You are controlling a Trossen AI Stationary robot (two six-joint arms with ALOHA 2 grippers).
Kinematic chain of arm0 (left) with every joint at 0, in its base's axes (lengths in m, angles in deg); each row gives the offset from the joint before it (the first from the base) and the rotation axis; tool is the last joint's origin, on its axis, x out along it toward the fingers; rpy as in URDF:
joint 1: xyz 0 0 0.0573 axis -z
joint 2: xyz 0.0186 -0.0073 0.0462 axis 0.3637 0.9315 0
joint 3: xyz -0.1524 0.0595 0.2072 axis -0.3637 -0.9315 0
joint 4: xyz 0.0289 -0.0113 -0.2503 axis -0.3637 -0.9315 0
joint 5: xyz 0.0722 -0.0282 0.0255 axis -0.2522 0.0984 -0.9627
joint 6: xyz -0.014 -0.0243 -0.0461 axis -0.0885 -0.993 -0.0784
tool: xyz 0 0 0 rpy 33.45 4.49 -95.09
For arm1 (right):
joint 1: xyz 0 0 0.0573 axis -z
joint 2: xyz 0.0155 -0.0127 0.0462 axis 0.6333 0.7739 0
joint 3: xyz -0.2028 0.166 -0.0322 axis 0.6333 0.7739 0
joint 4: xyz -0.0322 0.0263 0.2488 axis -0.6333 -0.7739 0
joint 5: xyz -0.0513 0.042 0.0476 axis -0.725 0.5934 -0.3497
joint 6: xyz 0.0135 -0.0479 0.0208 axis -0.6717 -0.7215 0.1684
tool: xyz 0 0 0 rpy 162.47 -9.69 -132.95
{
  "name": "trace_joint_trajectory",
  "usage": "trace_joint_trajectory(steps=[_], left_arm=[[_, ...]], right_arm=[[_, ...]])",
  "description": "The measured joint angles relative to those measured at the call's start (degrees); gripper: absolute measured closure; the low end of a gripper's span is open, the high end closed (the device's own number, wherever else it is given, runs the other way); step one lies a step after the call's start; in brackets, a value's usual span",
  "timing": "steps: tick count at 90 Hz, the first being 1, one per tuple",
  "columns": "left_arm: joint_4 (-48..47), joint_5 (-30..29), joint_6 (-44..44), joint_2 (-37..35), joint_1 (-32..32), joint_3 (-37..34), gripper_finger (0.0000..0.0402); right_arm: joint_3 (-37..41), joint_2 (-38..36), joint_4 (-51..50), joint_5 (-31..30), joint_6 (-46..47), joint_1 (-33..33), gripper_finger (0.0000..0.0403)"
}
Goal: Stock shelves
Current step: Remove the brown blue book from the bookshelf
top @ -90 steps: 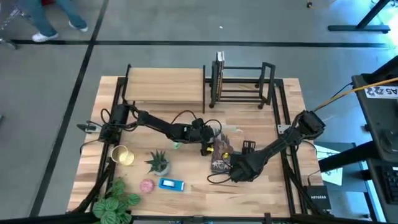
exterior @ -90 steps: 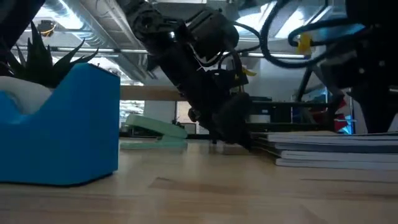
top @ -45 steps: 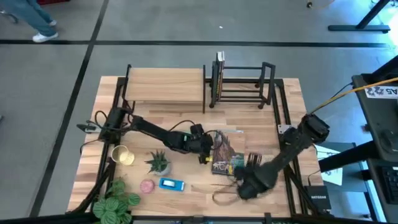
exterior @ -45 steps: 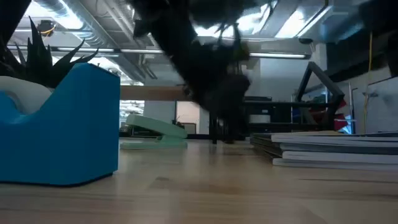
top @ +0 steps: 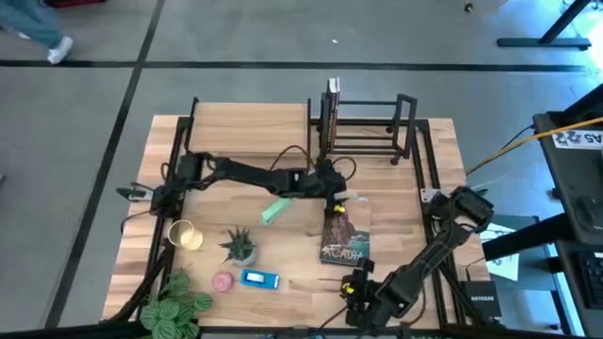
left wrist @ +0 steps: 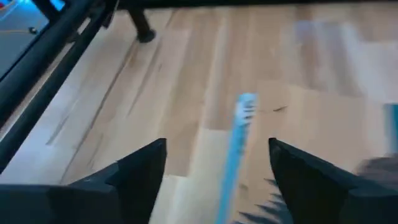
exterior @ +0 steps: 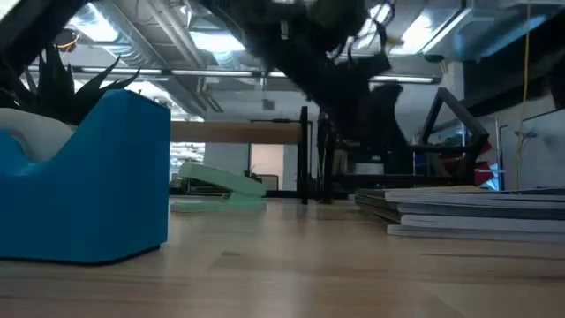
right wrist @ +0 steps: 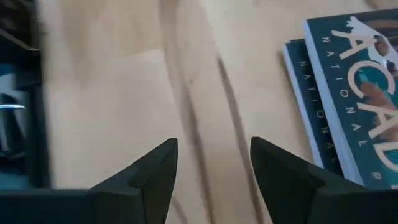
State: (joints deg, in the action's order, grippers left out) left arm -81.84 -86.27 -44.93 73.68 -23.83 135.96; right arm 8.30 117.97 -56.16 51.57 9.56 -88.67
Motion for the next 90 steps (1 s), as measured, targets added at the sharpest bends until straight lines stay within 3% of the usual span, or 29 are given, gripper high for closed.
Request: trace_joint_trajectory(steps=[27,41,50,58,90], left_arm=[[0.96,-2.56,-3.49,5.77,-2.39,0.59,0.0299],[0.8,2.27,-5.43,6.97,-2.8,0.61,0.0342],[0.7,9.67,-4.26,7.15,-2.29,0.61,0.036],[0.1,12.27,-2.85,7.15,-1.8,0.61,0.0371],[-1.41,0.62,-0.53,5.23,-0.97,0.51,0.038]], right_arm=[[0.0,1.93,-0.38,-2.57,-0.43,0.41,0.0215],[0.02,2.61,-0.68,-2.33,-0.43,0.41,0.0215],[-0.07,2.8,-1.63,-3.5,-0.34,0.41,0.0215],[-0.02,2.87,-2.3,-4.35,0.06,0.39,0.0215],[-5.12,2.77,-4.31,-4.33,-0.78,0.25,0.0215]])
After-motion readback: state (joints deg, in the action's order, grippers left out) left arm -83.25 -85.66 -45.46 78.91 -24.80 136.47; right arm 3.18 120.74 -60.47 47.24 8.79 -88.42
